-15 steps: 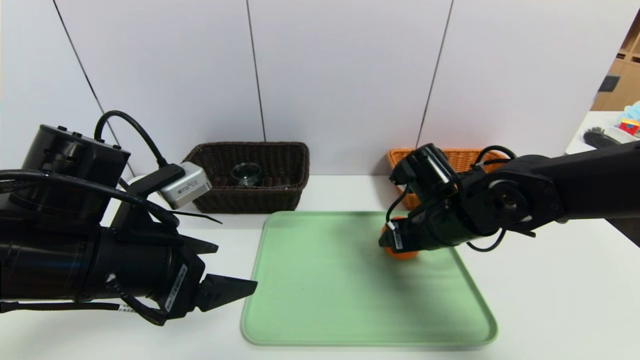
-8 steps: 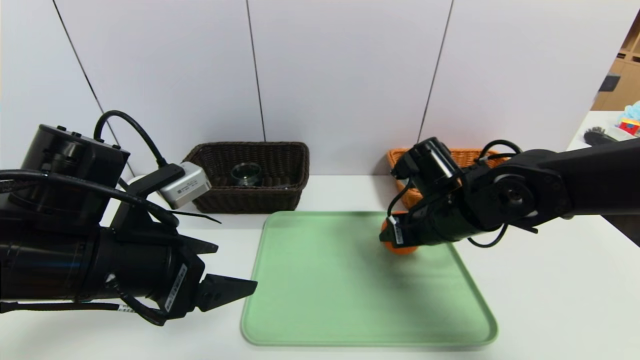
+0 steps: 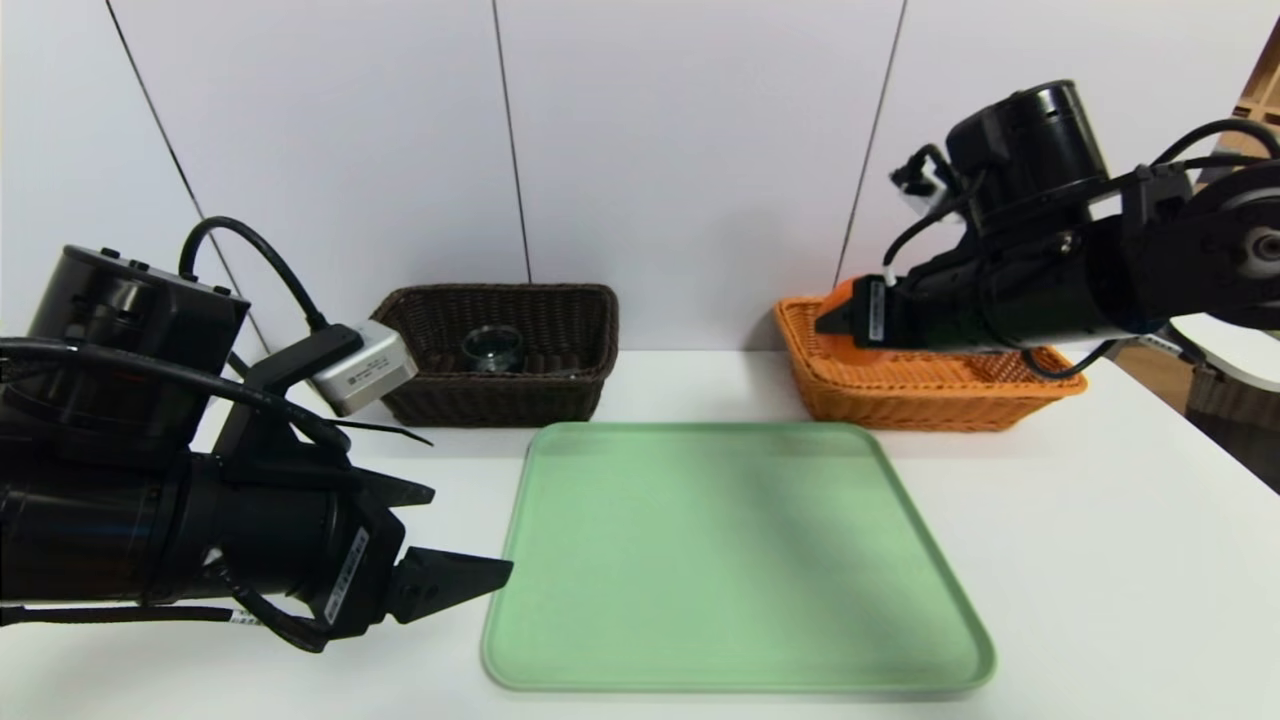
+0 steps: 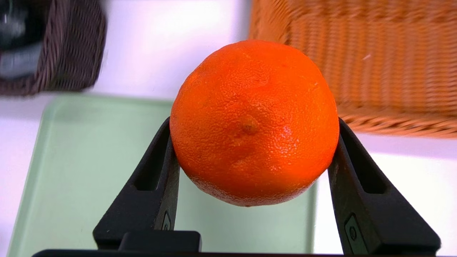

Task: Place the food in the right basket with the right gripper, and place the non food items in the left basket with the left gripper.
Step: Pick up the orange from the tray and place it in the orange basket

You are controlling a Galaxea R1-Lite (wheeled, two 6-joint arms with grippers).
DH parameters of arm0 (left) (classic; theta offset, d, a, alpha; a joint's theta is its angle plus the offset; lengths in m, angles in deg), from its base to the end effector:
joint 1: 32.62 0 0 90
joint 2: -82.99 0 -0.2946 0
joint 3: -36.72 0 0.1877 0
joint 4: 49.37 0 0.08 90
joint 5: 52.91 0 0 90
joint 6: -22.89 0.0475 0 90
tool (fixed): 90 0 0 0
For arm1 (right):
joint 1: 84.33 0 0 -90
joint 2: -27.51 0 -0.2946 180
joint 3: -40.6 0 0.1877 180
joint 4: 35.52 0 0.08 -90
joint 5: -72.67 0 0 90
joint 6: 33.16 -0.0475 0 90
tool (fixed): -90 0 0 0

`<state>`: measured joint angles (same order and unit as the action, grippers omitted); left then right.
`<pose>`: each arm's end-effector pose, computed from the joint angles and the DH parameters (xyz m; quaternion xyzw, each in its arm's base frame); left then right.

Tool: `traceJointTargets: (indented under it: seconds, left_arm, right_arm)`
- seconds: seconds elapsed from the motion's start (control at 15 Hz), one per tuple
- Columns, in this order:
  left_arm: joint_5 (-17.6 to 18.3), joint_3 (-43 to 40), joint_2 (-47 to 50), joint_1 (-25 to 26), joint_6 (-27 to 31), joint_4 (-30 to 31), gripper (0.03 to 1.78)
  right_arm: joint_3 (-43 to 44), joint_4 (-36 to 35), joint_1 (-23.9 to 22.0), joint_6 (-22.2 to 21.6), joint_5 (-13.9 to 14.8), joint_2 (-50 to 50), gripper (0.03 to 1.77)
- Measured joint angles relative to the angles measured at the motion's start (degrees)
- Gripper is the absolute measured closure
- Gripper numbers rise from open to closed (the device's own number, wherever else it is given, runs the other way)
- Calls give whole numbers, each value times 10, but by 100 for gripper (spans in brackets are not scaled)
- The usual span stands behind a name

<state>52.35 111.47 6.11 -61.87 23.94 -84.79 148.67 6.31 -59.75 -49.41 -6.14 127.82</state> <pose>0.1862 -0.1186 0.2032 0.0472 0.3162 -0.3615 0.8759 0.3163 0.1345 0.2443 0.0451 0.2918 0.0709 0.9528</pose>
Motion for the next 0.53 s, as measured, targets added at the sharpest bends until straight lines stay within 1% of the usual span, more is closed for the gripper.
traceJointTargets:
  seconds: [0.27, 0.4, 0.53]
  left_arm:
    - [0, -1, 1, 0, 0, 0, 12]
    - [0, -1, 2, 0, 0, 0, 12]
    - [0, -1, 2, 0, 0, 0, 12]
  right_arm:
    - [39, -5, -56, 18, 0, 14, 66]
    - [53, -32, -80, 20, -1, 35, 66]
    - [66, -47, -100, 34, -1, 64, 67]
